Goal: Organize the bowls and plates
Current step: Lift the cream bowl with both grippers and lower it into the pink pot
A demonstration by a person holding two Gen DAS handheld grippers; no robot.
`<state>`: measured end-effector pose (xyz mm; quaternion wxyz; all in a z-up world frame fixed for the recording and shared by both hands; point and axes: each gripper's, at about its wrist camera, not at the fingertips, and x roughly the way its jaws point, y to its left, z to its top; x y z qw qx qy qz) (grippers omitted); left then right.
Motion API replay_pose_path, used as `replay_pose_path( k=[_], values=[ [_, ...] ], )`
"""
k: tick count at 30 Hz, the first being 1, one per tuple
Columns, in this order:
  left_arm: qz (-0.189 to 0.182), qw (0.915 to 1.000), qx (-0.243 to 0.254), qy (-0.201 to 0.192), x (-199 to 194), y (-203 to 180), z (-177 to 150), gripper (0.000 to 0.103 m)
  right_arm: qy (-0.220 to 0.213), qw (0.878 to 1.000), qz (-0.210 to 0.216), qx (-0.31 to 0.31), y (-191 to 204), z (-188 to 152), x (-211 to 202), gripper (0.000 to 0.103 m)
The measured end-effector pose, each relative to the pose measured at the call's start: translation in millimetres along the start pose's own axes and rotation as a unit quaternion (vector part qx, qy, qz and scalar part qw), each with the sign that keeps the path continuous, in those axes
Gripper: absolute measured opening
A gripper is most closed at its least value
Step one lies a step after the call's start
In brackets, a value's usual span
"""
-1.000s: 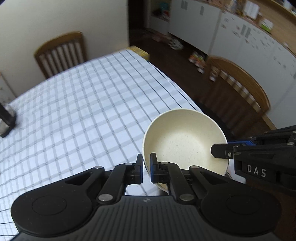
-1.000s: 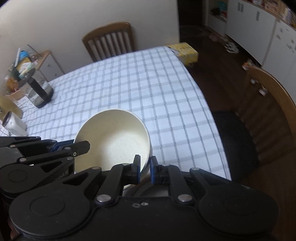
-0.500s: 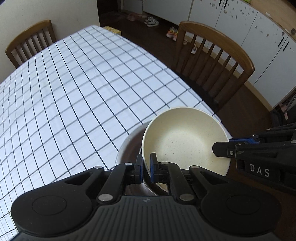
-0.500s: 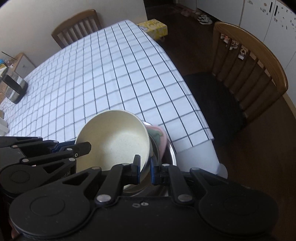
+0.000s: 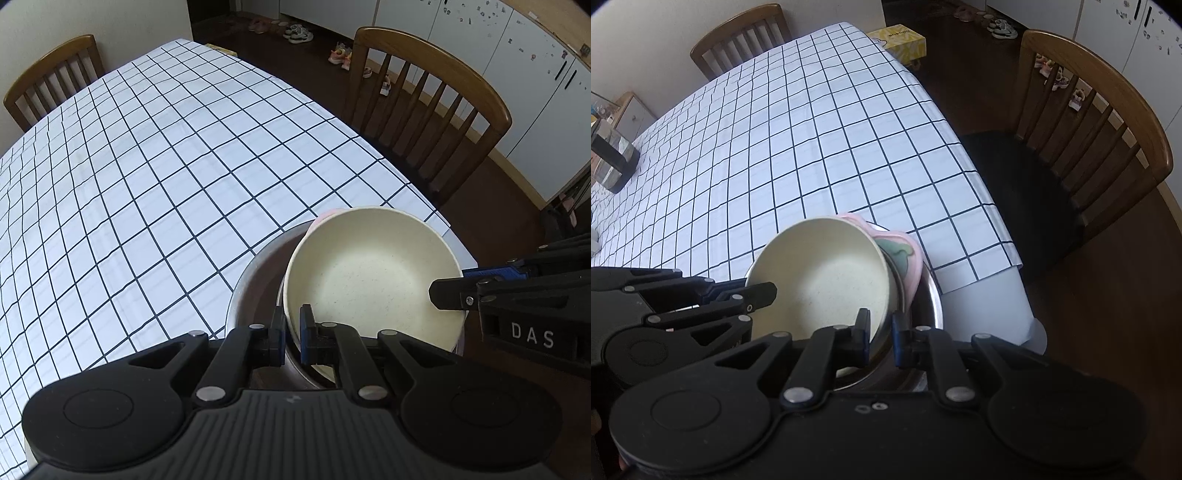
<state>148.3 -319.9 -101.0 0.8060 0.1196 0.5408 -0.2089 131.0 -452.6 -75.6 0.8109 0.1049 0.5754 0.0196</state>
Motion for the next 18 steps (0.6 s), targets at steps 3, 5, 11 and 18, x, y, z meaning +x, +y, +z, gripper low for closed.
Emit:
replay_pose_path(
  k=[3, 5, 11, 18],
  values=[
    [-0.004, 1.0, 0.005, 0.0, -1.1, 0.6, 0.1, 0.006, 0.002, 1.0, 0.005, 0.002, -0.6, 0.5, 0.2, 0.016],
    [-0.008, 1.0, 0.004, 0.001, -1.0, 1.9, 0.5, 0.006, 0.004, 1.0, 0.006, -0.001, 0.3, 0.2, 1.4, 0.018],
    [-0.013, 0.9999, 0.006, -0.009, -6.5, 5.8, -1.6, 0.006, 0.001, 1.0, 0.009, -0.005, 2.2, 0.3, -2.4, 0.024],
    [-0.024, 0.999, 0.014, -0.036, -23.7, 9.3, -4.5, 0.006, -0.014, 1.0, 0.017, -0.018, 5.5, -2.0, -13.4, 0.032]
  ],
)
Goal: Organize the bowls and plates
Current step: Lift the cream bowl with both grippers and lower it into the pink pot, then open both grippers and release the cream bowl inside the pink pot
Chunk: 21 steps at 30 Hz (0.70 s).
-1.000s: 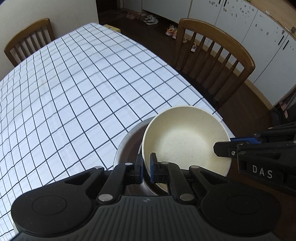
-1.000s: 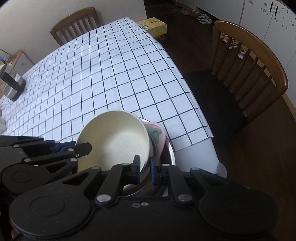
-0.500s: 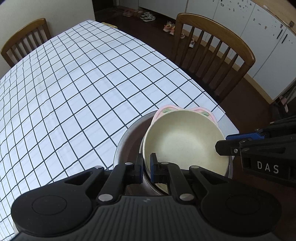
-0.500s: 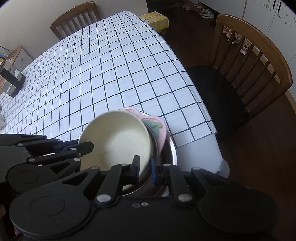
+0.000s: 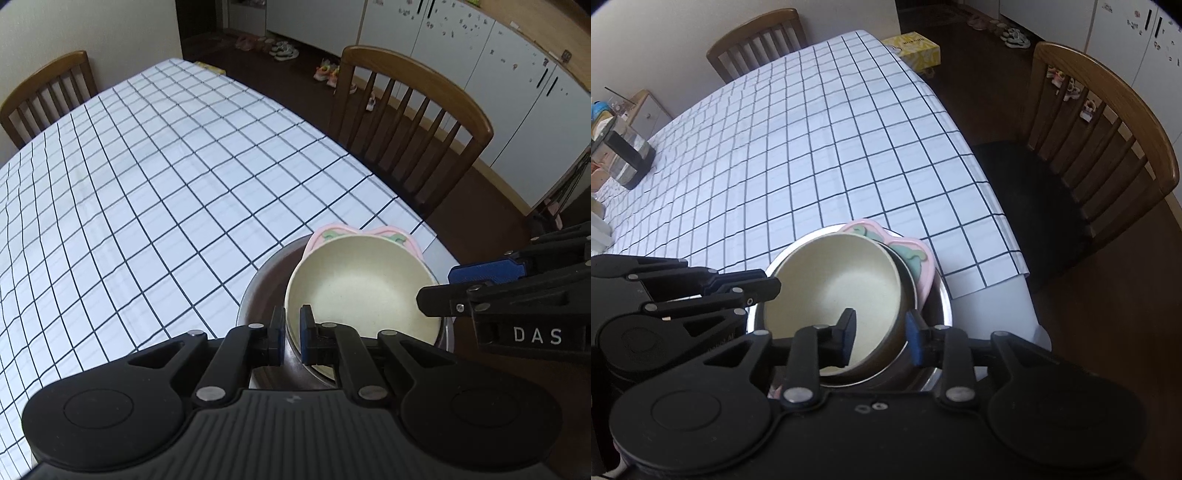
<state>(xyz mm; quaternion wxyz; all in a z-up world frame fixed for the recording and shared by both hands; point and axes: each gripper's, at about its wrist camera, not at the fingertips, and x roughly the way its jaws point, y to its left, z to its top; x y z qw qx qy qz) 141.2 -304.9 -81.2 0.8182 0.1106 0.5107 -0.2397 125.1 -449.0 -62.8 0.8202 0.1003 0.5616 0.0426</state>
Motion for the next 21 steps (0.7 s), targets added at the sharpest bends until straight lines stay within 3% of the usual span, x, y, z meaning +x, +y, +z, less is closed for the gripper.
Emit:
replay_pose_path(
  k=[9, 12, 16, 21],
  values=[
    [-0.014, 0.9994, -0.001, -0.031, -23.3, 6.7, -4.2, 0.011, -0.029, 1.0, 0.006, -0.01, 4.3, -4.8, -19.6, 0.042],
    [-0.017, 0.9991, -0.008, -0.039, -29.1, 12.2, -7.1, 0.027, -0.041, 0.999, 0.008, -0.006, 3.5, -6.9, -27.4, 0.054],
    [-0.016, 0.9983, -0.014, -0.055, -35.8, 21.7, -11.1, 0.057, -0.057, 0.998, 0.008, -0.002, 0.3, -10.3, -37.2, 0.066],
    [-0.011, 0.9974, -0.036, -0.061, -38.4, 37.7, -14.7, 0.066, -0.073, 0.997, 0.025, 0.011, -11.4, -13.7, -43.8, 0.077]
  ],
)
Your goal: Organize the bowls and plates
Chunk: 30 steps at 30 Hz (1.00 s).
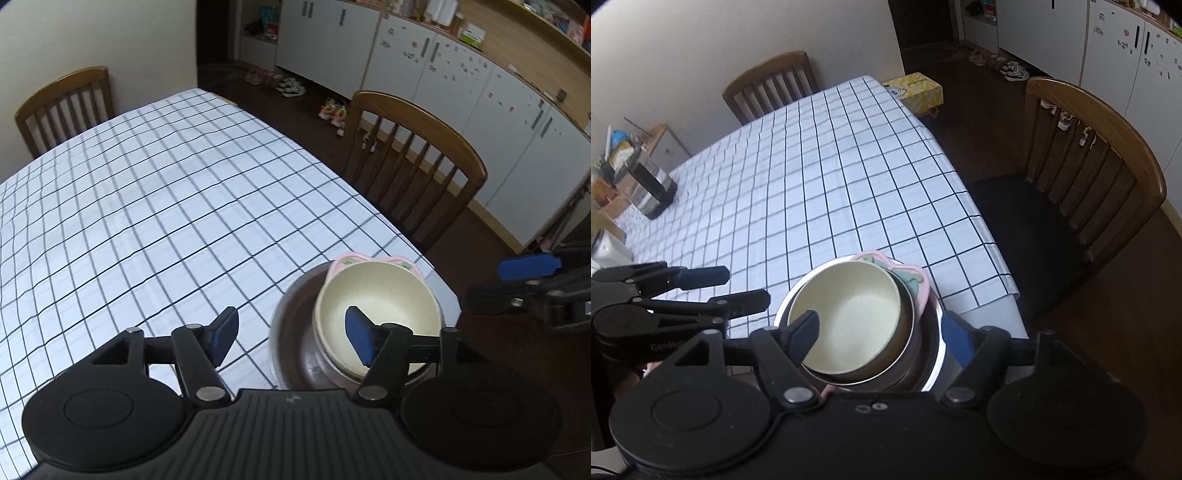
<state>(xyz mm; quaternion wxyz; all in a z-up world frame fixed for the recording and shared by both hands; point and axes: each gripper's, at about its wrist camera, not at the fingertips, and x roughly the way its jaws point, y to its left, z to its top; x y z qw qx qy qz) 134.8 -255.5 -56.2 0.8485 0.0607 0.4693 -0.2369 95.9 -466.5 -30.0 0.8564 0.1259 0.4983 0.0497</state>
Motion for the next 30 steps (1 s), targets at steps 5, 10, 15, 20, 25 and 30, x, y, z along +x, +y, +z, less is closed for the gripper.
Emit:
replay_pose_path(
  k=[5, 10, 15, 20, 25, 30],
  values=[
    [-0.001, 0.9999, -0.011, -0.011, -0.1, 14.3, -5.9, 0.073, -0.013, 1.0, 0.013, -0.01, -6.0, -5.7, -5.0, 0.087],
    [0.002, 0.9997, -0.024, 0.002, 7.5, 25.9, -16.2, 0.075, -0.037, 0.999, 0.002, -0.037, -9.3, -15.0, -11.0, 0.1],
    [0.001, 0.9993, -0.031, 0.02, 20.3, 33.3, -29.0, 0.075, -0.029, 0.999, -0.02, -0.03, -23.4, -27.2, -2.4, 0.102],
    [0.007, 0.9992, -0.021, 0.034, 38.1, 32.9, -40.3, 0.075, -0.022, 0.999, -0.033, -0.027, -35.3, -41.2, 16.4, 0.102],
    [0.01, 0.9989, -0.015, 0.043, 52.5, 33.4, -46.1, 0.075, -0.007, 0.999, -0.037, -0.021, -45.0, -49.9, 36.0, 0.098],
    [0.012, 0.9987, -0.013, 0.048, 65.1, 30.3, -44.2, 0.075, 0.001, 0.999, -0.04, -0.014, -49.6, -53.8, 50.0, 0.091]
  ],
)
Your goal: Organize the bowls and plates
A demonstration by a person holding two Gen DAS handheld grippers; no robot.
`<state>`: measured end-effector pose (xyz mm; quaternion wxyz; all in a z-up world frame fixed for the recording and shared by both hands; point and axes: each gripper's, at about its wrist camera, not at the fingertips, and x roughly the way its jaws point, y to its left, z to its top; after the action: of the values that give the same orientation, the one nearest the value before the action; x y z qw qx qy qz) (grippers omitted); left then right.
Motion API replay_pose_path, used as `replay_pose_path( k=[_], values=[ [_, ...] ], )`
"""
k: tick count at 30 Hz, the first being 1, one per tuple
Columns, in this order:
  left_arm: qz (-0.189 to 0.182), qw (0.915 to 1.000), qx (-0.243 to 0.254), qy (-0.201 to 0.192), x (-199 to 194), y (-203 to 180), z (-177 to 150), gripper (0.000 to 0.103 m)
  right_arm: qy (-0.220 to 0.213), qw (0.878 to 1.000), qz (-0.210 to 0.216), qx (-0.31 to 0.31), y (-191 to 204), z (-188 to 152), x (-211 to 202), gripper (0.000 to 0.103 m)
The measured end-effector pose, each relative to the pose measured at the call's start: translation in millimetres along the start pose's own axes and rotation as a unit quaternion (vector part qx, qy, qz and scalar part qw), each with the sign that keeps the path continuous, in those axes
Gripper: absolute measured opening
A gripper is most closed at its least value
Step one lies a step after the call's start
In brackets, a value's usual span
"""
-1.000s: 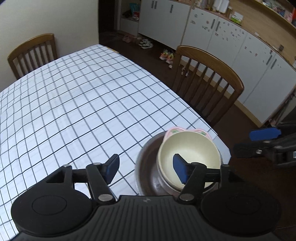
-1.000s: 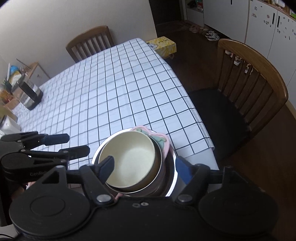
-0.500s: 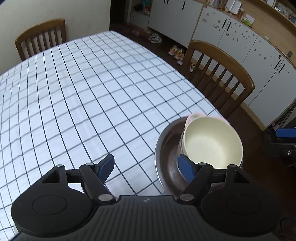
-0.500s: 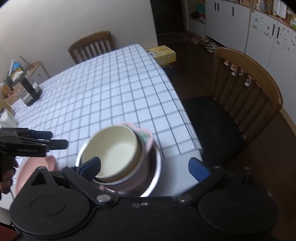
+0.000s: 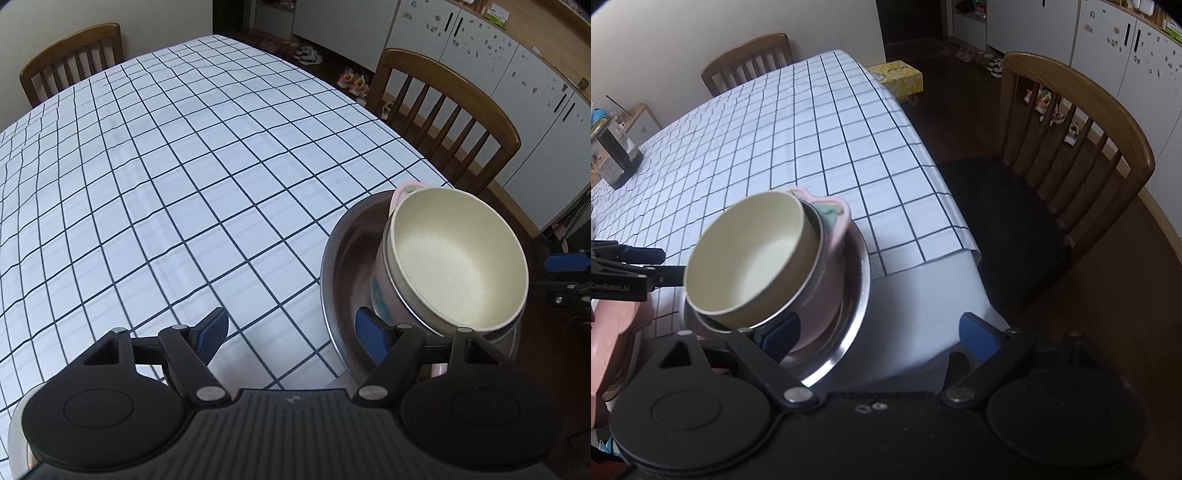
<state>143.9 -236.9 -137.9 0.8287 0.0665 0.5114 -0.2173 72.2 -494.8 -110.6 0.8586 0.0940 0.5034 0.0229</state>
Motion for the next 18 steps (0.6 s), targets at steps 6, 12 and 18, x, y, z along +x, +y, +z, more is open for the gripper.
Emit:
replay_pose_path(
  k=[6, 12, 18],
  values=[
    [0.005, 0.9998, 0.015, 0.009, 15.3, -9.4, 4.8, 0.074, 0.019, 1.0, 0.003, 0.011, -0.8, -1.0, 17.4, 0.076],
    [-0.003, 0.9997, 0.021, 0.011, 23.2, -15.3, 12.0, 0.063, 0.036, 0.999, 0.001, 0.009, 2.5, -0.8, 29.3, 0.058],
    [-0.027, 0.9992, 0.009, 0.03, 29.2, -15.8, 15.0, 0.032, 0.048, 0.999, 0.008, 0.013, 4.9, 4.0, 34.9, 0.043]
  ],
)
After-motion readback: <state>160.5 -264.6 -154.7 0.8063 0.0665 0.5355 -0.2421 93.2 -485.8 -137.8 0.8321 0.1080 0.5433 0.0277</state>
